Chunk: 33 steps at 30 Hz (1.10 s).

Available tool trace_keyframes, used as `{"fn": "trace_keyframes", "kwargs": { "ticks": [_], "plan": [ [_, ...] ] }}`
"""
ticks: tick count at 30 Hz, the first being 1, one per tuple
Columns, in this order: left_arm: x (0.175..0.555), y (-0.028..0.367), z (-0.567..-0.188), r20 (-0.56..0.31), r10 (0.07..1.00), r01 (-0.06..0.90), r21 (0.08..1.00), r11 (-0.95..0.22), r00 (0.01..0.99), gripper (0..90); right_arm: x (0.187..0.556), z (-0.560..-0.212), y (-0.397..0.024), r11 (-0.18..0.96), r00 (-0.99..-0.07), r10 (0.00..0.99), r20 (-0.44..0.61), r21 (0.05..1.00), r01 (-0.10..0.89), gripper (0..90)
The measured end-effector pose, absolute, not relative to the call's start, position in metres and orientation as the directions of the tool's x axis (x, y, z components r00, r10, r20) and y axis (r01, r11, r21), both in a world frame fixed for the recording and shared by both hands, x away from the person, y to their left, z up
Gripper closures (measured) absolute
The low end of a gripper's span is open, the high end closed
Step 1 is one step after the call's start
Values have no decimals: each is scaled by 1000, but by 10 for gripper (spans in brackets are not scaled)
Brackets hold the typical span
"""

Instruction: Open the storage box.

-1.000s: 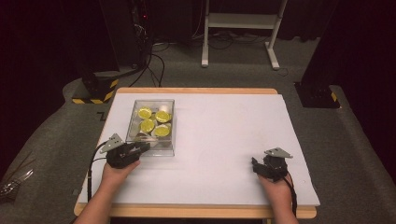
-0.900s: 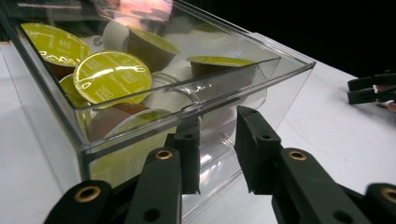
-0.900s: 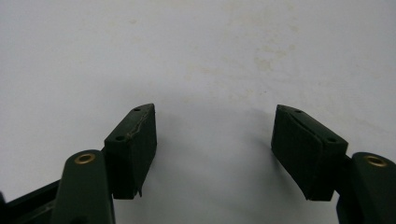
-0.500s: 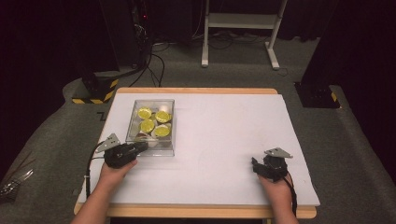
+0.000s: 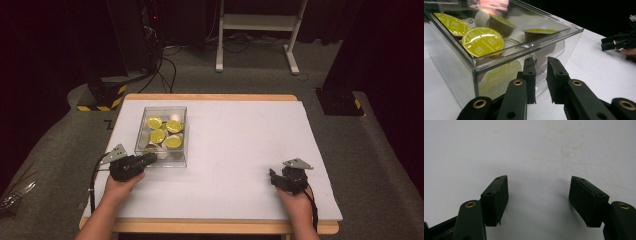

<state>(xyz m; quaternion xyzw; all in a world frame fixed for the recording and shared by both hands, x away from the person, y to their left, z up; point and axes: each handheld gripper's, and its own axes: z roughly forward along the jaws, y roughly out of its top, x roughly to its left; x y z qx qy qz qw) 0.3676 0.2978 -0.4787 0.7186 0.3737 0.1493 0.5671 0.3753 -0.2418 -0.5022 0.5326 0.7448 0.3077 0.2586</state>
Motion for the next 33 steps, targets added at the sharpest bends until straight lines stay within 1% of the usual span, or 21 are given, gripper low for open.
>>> {"fn": "trace_keyframes", "kwargs": {
  "ticks": [7,29,33],
  "plan": [
    [367,297,-479,-217,710,372,926,-68,670,768,375,-502,-242,244,-299,952,-58,733,635,321],
    [363,302,-479,-201,685,357,930,-92,700,801,375,-502,-242,243,-300,952,-56,734,634,324],
    [358,304,-481,-218,672,357,931,-74,708,807,375,-502,-242,243,-301,952,-55,734,634,324]
  ]
}}
